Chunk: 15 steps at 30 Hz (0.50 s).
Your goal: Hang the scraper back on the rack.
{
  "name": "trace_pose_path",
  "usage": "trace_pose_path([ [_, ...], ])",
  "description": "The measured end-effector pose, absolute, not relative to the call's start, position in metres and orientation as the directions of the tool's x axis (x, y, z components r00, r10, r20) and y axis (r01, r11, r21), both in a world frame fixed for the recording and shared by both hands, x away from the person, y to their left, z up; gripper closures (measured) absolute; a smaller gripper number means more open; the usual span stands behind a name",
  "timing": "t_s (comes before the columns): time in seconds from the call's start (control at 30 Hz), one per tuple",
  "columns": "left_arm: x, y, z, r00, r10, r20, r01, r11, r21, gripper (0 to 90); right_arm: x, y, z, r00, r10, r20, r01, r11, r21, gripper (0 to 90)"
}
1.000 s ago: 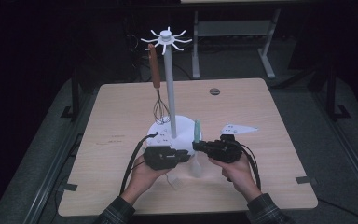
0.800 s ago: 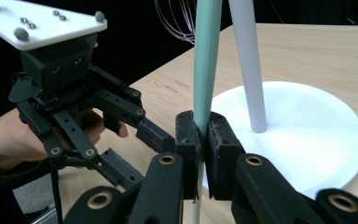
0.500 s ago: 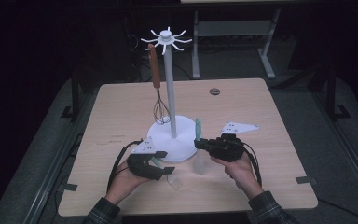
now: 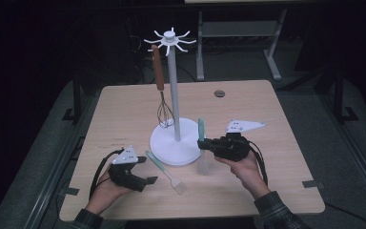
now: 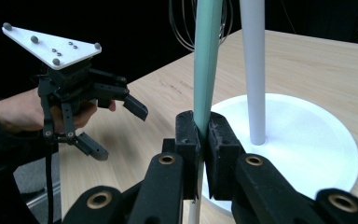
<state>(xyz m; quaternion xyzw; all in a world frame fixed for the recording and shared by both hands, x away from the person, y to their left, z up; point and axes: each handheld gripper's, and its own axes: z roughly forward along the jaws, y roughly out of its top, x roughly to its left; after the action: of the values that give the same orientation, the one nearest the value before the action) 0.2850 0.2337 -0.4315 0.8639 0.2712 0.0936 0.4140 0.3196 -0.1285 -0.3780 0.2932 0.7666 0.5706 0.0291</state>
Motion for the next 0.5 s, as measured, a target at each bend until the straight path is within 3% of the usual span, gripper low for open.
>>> trace_pose_path([
  [0.5,0.276,0.255,-0.439,0.788,0.609,-0.086,0.467,-0.502,0.728,14.7,0.325,-0.116,-0.344,-0.879,0.396,0.265,0.366,0.204,0.908,85.0],
])
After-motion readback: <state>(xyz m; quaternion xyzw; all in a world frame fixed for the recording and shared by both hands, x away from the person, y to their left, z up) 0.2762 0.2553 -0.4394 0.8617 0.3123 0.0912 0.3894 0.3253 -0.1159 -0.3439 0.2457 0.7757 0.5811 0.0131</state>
